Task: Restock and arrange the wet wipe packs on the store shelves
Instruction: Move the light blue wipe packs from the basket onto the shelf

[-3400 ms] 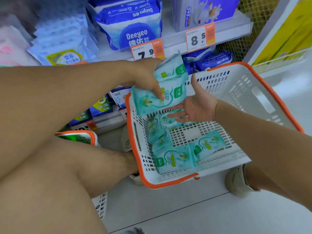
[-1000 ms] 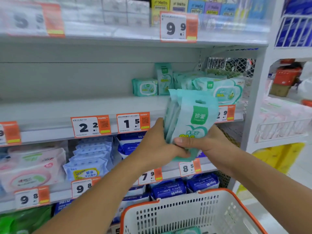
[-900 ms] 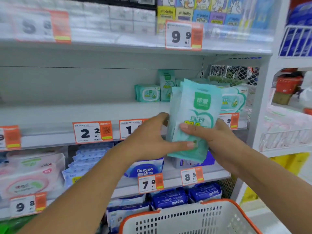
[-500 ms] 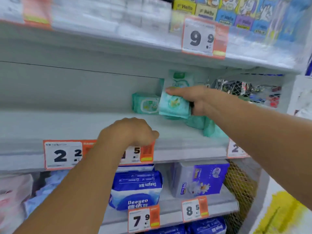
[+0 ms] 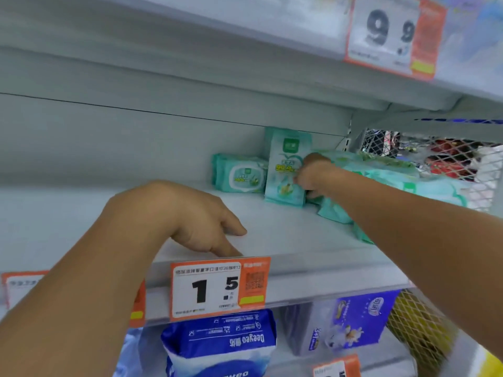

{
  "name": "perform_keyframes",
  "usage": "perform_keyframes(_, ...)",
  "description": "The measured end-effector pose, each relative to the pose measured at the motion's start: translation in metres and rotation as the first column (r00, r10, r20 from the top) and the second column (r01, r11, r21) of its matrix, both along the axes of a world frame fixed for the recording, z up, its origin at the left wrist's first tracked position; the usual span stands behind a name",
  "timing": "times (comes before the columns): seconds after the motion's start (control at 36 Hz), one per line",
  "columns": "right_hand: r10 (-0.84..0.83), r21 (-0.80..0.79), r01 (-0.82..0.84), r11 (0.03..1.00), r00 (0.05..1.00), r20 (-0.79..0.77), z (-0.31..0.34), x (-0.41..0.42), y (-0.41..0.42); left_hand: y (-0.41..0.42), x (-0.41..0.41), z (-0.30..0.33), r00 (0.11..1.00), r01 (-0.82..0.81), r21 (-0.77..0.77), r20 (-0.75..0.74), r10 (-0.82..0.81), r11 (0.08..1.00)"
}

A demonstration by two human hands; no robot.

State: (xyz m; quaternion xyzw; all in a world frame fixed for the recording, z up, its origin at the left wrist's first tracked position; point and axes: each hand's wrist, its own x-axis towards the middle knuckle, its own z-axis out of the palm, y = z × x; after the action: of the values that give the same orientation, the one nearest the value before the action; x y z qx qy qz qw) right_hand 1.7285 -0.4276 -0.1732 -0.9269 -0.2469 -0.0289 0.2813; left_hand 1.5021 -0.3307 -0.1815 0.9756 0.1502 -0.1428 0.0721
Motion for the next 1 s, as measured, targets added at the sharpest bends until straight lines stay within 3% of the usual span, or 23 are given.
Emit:
perform_keyframes(0.08,-0.09,-0.194,0.148,0.97,0.956,0.278,0.003,-0.009,-0.007,-0.002,0.0,0.0,1.0,-0.008,-0.01,0.018,0.009,1.0)
perform_keyframes(0.14,-0.113,-0.229,0.207,0.951,0.924,0.366,0.001,-0.01,-0.009,-0.004,0.001,-0.001,1.0,-0.013,-0.011,0.022,0.013,1.0)
perform_keyframes(0.28,-0.13,-0.131,0.235,0.963,0.833,0.537,-0.014,-0.009,-0.006,-0.011,0.0,-0.001,0.999,-0.025,-0.013,0.039,0.025,1.0)
perform_keyframes(0.33,-0.074,-0.094,0.16,0.983,0.803,0.592,-0.014,-0.016,-0.001,-0.01,-0.001,-0.002,0.999,-0.026,-0.013,0.043,0.026,1.0)
perform_keyframes(0.39,0.095,-0.175,0.009,0.985,0.808,0.581,-0.013,-0.023,0.007,-0.009,-0.001,-0.002,0.999,-0.024,-0.019,0.04,0.025,1.0)
perform_keyframes(0.47,0.285,-0.322,-0.153,0.934,0.862,0.42,-0.014,-0.03,0.014,-0.009,0.0,-0.002,0.999,-0.027,-0.027,0.04,0.028,0.999)
perform_keyframes(0.58,0.312,-0.426,-0.142,0.894,0.879,0.362,-0.017,-0.025,0.011,-0.006,0.001,-0.003,0.999,-0.031,-0.055,0.034,0.033,0.998)
perform_keyframes(0.72,0.34,-0.404,-0.199,0.893,0.886,0.314,-0.01,-0.039,-0.007,-0.009,0.003,-0.006,0.996,-0.031,-0.054,0.079,0.035,0.998)
perform_keyframes(0.81,0.298,-0.149,-0.259,0.954,0.858,0.419,-0.013,-0.058,-0.036,-0.019,0.007,-0.015,0.967,-0.021,-0.026,0.254,0.027,0.999)
perform_keyframes(0.86,0.234,0.182,-0.379,0.907,0.815,0.53,-0.027,-0.085,-0.067,-0.027,0.005,-0.024,0.856,-0.03,0.01,0.517,0.02,1.0)
perform_keyframes(0.89,0.183,0.358,-0.446,0.82,0.798,0.574,-0.037,-0.104,-0.087,-0.033,0.002,-0.029,0.737,-0.069,0.045,0.675,0.02,0.997)
perform_keyframes(0.94,0.012,0.635,-0.482,0.604,0.802,0.597,-0.07,-0.141,-0.131,-0.052,-0.006,-0.038,0.388,-0.156,0.085,0.921,-0.018,0.984)
perform_keyframes(1.0,-0.181,0.784,-0.369,0.499,0.84,0.511,-0.122,-0.168,-0.17,-0.08,-0.018,-0.052,0.121,-0.114,0.129,0.986,-0.115,0.985)
